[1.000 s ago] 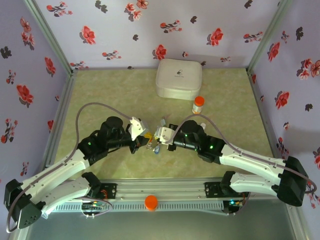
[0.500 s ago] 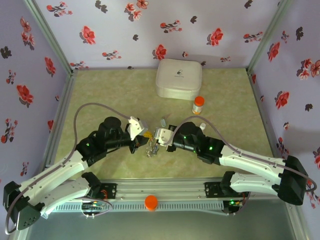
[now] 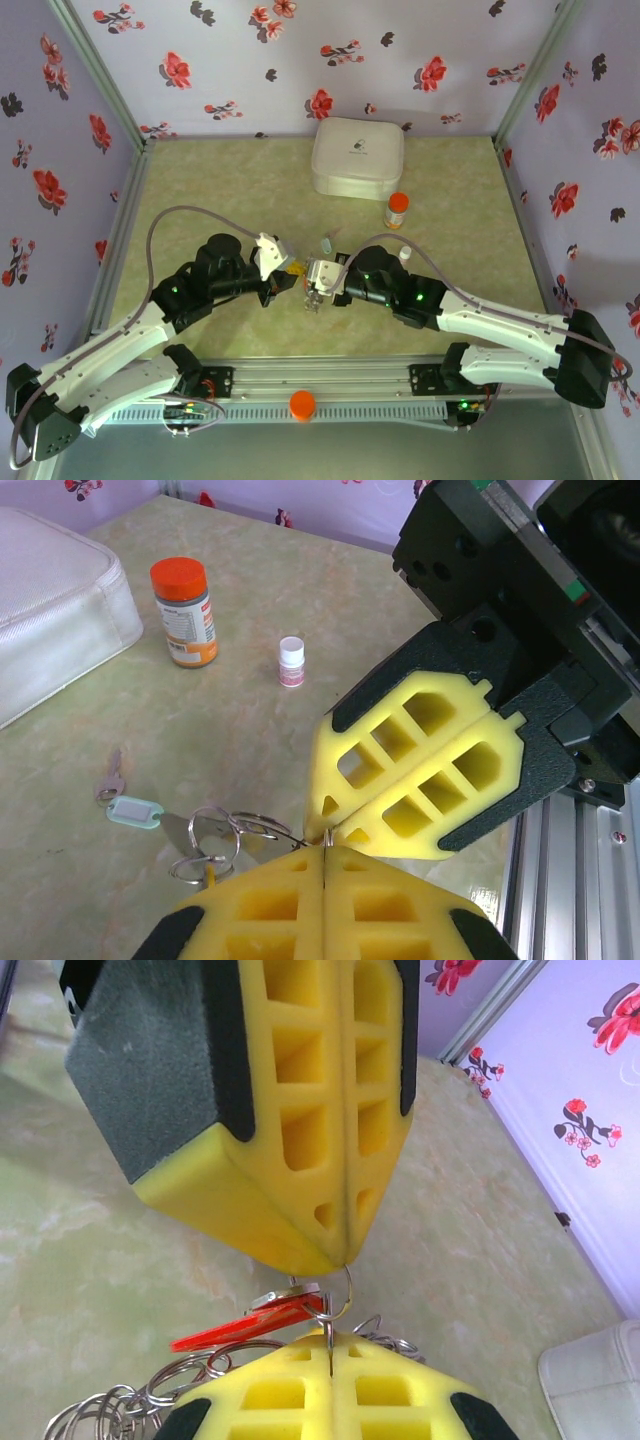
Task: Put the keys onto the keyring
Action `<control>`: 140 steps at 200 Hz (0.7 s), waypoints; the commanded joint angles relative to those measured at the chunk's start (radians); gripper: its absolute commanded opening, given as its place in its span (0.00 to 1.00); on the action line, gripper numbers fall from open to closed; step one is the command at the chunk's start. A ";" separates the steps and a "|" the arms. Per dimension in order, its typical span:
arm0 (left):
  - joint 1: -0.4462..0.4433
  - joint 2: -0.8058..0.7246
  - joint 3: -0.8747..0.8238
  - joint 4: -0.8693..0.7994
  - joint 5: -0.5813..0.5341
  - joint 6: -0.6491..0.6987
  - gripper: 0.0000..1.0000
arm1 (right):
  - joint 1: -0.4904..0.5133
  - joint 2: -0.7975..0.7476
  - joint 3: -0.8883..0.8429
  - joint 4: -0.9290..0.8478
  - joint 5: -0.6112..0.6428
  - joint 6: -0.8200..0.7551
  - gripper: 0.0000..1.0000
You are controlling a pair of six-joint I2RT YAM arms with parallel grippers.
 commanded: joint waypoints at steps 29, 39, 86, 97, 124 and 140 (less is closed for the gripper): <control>-0.010 -0.004 0.000 0.016 -0.008 0.035 0.00 | 0.011 -0.019 0.045 0.051 0.037 0.041 0.00; -0.010 0.001 0.005 0.012 -0.021 0.036 0.00 | 0.012 -0.022 0.047 0.048 0.034 0.055 0.00; -0.013 0.004 0.009 0.031 -0.048 0.047 0.00 | 0.011 -0.018 0.053 0.039 0.017 0.084 0.00; -0.013 0.004 0.009 0.032 -0.051 0.049 0.00 | 0.010 -0.020 0.053 0.042 0.012 0.091 0.00; -0.015 0.000 0.008 0.035 -0.067 0.046 0.00 | 0.010 -0.018 0.055 0.034 -0.004 0.093 0.00; -0.015 -0.005 0.004 0.037 -0.074 0.046 0.00 | 0.011 -0.018 0.055 0.027 -0.011 0.090 0.00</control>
